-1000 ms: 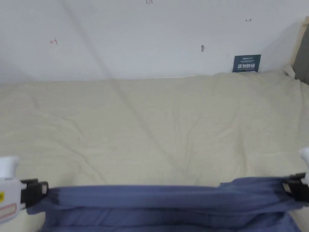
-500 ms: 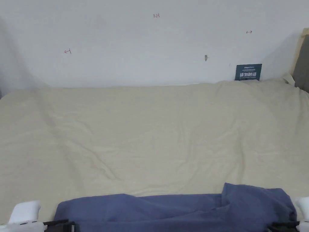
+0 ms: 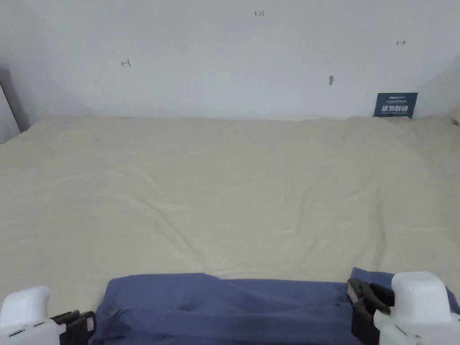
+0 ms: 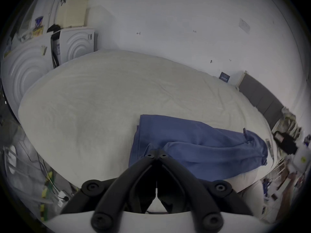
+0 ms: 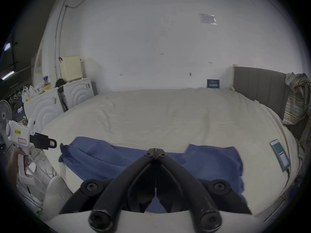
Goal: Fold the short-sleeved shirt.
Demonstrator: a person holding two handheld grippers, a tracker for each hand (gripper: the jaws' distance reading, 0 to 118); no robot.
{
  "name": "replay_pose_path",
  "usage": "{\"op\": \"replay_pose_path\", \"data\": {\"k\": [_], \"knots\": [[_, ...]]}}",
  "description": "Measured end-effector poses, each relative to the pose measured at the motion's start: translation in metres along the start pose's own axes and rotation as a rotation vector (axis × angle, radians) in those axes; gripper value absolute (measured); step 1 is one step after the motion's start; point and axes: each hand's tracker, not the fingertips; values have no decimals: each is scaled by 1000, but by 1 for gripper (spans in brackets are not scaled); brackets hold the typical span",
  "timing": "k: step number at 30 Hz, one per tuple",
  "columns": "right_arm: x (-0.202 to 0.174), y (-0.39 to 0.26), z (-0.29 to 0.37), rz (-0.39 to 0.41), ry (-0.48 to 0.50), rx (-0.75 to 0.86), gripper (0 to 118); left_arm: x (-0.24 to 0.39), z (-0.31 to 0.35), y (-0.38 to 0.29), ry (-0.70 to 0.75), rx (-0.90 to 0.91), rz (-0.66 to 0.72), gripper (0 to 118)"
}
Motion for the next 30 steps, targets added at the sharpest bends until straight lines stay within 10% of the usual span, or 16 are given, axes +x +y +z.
{"op": "replay_pose_path", "data": {"k": [9, 12, 13, 21, 30], "knots": [[-37, 0, -27, 43, 72, -17, 0, -46, 5, 13, -109, -45, 101, 3], [-44, 1, -32, 55, 70, -33, 0, -55, -9, 22, -220, -83, 125, 111], [-45, 1, -33, 65, 63, -36, 0, -56, -18, 23, -217, -123, 128, 118], [-53, 1, -46, 102, 47, -101, 0, -89, -74, 44, -484, -238, 421, 118], [-57, 5, -63, 97, 49, -140, 0, -95, -116, 51, -534, -343, 363, 118]]}}
